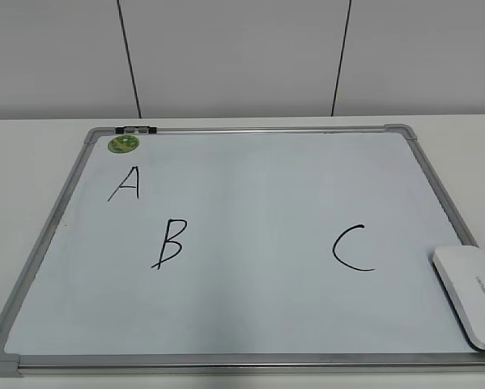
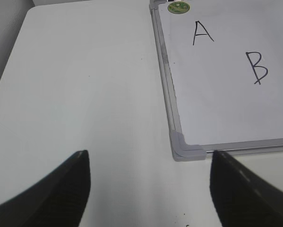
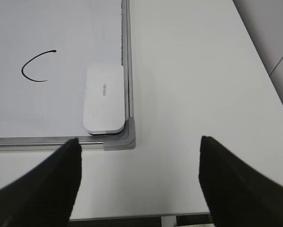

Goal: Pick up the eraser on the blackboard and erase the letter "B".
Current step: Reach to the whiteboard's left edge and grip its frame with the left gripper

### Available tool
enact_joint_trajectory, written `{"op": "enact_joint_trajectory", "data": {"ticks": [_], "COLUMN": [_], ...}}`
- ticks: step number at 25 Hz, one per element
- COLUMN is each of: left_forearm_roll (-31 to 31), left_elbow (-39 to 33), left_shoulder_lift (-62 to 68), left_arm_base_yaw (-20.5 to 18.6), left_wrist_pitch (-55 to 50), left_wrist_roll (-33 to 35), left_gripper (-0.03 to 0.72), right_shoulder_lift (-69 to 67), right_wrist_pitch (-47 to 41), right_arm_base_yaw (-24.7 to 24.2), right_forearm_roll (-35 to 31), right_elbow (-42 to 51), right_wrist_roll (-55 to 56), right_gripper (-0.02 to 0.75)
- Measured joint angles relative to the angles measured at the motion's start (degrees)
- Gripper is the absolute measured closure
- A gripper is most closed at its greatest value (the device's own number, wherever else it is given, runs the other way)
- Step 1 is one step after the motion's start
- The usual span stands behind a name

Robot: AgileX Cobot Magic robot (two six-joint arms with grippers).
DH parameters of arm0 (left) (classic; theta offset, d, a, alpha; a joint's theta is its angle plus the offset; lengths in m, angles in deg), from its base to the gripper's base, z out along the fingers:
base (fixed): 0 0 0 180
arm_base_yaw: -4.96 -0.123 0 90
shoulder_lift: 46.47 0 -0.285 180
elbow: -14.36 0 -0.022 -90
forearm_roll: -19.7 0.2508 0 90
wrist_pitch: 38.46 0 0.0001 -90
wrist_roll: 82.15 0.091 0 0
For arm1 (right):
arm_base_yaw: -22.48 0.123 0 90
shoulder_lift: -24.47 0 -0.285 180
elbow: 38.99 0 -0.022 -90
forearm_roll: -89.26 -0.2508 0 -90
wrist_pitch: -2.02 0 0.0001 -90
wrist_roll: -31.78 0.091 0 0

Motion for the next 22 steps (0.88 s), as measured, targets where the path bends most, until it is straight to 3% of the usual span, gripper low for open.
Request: {"op": "enact_joint_trajectory", "data": {"ticks": [22], "left_forearm_roll": [0.0], "left_elbow": [0.2], "left_shoulder_lift": [0.8], "left_arm_base_yaw": [0.0], "left_wrist_pitch": [0.5], "left_wrist_roll": [0.0], "left_gripper": [0.097], "right_shoulder_lift": [0.0], "right_wrist_pitch": [0.0], "right_arm_base_yaw": [0.0], "right_forearm_roll": [0.0], "right_elbow": [0.0], "right_wrist_roll": [0.0], "right_gripper": [0.164]}}
